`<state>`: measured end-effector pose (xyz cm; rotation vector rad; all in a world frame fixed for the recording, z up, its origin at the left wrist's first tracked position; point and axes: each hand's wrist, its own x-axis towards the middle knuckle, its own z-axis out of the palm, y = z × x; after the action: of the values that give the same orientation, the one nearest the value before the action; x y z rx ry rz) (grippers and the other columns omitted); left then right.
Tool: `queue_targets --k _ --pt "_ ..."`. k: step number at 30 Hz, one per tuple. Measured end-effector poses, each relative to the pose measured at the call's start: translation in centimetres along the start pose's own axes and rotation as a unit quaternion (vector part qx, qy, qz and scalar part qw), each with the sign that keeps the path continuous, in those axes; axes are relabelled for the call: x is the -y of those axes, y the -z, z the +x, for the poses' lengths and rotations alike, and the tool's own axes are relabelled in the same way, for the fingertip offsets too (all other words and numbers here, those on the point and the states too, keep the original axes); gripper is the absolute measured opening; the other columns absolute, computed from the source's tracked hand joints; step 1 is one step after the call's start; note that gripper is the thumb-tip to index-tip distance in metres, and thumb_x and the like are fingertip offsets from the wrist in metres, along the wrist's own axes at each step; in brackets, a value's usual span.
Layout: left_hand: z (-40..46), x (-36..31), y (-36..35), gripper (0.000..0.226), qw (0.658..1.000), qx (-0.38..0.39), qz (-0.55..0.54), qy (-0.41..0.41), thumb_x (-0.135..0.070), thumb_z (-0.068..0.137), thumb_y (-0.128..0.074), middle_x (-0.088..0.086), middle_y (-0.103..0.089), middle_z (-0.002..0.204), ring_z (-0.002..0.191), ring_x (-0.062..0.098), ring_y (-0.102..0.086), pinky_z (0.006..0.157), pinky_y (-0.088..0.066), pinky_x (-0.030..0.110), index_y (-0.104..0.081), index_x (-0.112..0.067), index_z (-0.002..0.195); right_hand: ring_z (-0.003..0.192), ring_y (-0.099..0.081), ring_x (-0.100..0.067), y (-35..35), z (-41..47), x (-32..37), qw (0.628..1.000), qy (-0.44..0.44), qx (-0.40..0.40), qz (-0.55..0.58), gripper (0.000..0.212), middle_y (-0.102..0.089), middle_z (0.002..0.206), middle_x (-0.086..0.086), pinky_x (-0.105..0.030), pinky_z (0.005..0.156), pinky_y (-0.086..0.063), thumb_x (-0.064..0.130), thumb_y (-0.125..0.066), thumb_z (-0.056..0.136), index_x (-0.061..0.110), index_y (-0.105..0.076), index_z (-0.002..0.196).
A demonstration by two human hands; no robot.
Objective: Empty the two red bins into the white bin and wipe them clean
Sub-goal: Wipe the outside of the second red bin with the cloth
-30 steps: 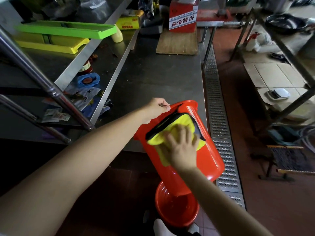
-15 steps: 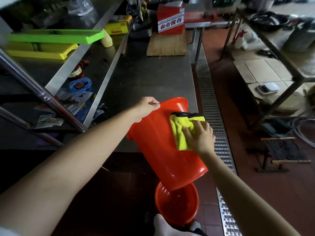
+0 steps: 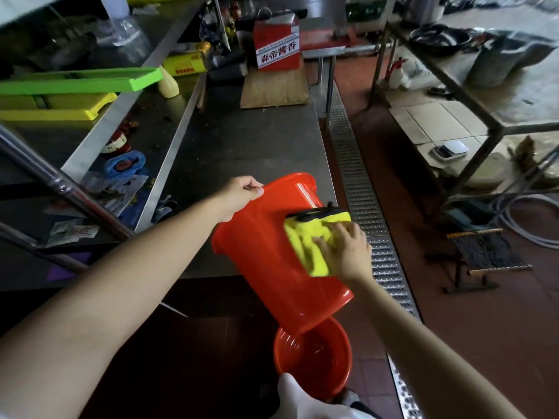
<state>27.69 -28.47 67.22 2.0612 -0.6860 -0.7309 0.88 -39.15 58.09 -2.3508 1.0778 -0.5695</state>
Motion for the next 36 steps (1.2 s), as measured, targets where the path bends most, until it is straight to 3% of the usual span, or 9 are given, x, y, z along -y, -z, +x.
queue_targets --k 2,4,9,14,18,25,29,32,36 --pt "-0.2 -0.3 -0.1 0.006 1.0 -0.002 0.013 0.013 -0.028 0.094 -0.065 -0.003 -0.068 0.106 0.107 0.017 -0.061 0.097 -0.048 0.038 -0.07 -0.026 0.092 0.124 -0.048 -0.033 0.6 1.4 -1.2 0.992 -0.105 0.048 0.058 0.053 -0.052 0.128 -0.007 -0.053 0.102 -0.041 0.068 -0.059 0.084 0.037 -0.058 0.127" --pt "-0.3 -0.6 -0.2 0.006 0.999 -0.009 0.022 0.021 -0.029 0.094 -0.064 -0.004 -0.067 0.108 0.108 0.017 -0.06 0.098 -0.048 0.04 -0.069 -0.026 0.095 0.125 -0.046 -0.033 0.7 0.9 -1.1 0.992 -0.102 0.051 0.047 0.055 -0.051 0.129 -0.007 -0.052 0.103 -0.039 0.071 -0.055 0.085 0.035 -0.057 0.126" --pt "-0.4 -1.3 -0.9 0.006 1.0 -0.011 0.013 0.005 -0.022 0.095 -0.064 0.001 -0.068 0.107 0.109 0.016 -0.06 0.094 -0.044 0.029 -0.067 -0.019 0.091 0.131 -0.04 -0.037 -2.7 -7.5 2.6 0.974 0.171 -0.044 -0.143 0.054 -0.045 0.138 -0.011 -0.059 0.101 -0.033 0.077 -0.048 0.086 0.039 -0.056 0.124" --pt "-0.8 -0.7 -0.4 0.006 1.0 -0.003 0.03 -0.005 -0.024 0.096 -0.063 -0.002 -0.065 0.104 0.107 0.015 -0.059 0.089 -0.043 0.028 -0.067 -0.02 0.097 0.129 -0.042 -0.036 -2.5 -7.7 1.9 0.962 0.234 -0.05 -0.131 0.041 -0.047 0.138 -0.009 -0.056 0.096 -0.036 0.063 -0.043 0.097 0.033 -0.062 0.117" --pt "-0.9 -0.8 -0.7 0.006 1.0 0.002 0.027 -0.007 -0.023 0.096 -0.062 -0.002 -0.064 0.101 0.109 0.019 -0.059 0.095 -0.046 0.033 -0.066 -0.023 0.092 0.122 -0.046 -0.027 -0.7 -5.3 -1.1 0.984 0.161 -0.034 -0.067 0.038 -0.048 0.133 0.0 -0.044 0.09 -0.039 0.056 -0.057 0.091 0.038 -0.059 0.125" --pt "-1.4 -1.9 -0.9 0.008 0.999 -0.005 0.045 0.018 -0.028 0.097 -0.059 -0.001 -0.065 0.112 0.112 0.021 -0.058 0.104 -0.045 0.047 -0.066 -0.025 0.098 0.109 -0.057 -0.041 1.4 -1.1 -6.7 0.991 -0.093 0.011 0.099 0.039 -0.059 0.115 -0.02 -0.047 0.09 -0.048 0.033 -0.071 0.091 0.006 -0.065 0.119" --pt "-1.2 -2.7 -1.4 0.009 0.999 -0.011 0.043 0.029 -0.028 0.097 -0.059 0.0 -0.065 0.113 0.112 0.021 -0.058 0.103 -0.045 0.044 -0.065 -0.021 0.097 0.119 -0.049 -0.03 0.9 -6.5 -4.3 0.998 0.039 -0.052 0.001 0.04 -0.052 0.128 -0.004 -0.045 0.091 -0.041 0.054 -0.062 0.09 0.029 -0.06 0.122" --pt "-1.1 -3.2 -1.8 0.011 0.998 -0.006 0.048 0.035 -0.029 0.098 -0.058 -0.001 -0.064 0.114 0.113 0.02 -0.056 0.1 -0.044 0.04 -0.063 -0.02 0.094 0.134 -0.041 -0.032 -0.9 -11.4 -3.1 0.983 0.143 -0.065 -0.09 0.048 -0.047 0.14 -0.007 -0.052 0.099 -0.031 0.071 -0.057 0.086 0.038 -0.058 0.121" --pt "-0.9 -3.5 -1.7 0.01 0.998 0.012 0.039 0.048 -0.027 0.098 -0.059 0.002 -0.063 0.121 0.118 0.023 -0.055 0.106 -0.042 0.047 -0.062 -0.022 0.089 0.135 -0.04 -0.038 -2.5 -12.7 -2.3 0.968 0.176 -0.094 -0.15 0.047 -0.049 0.14 -0.01 -0.059 0.1 -0.027 0.064 -0.068 0.082 0.036 -0.061 0.12"
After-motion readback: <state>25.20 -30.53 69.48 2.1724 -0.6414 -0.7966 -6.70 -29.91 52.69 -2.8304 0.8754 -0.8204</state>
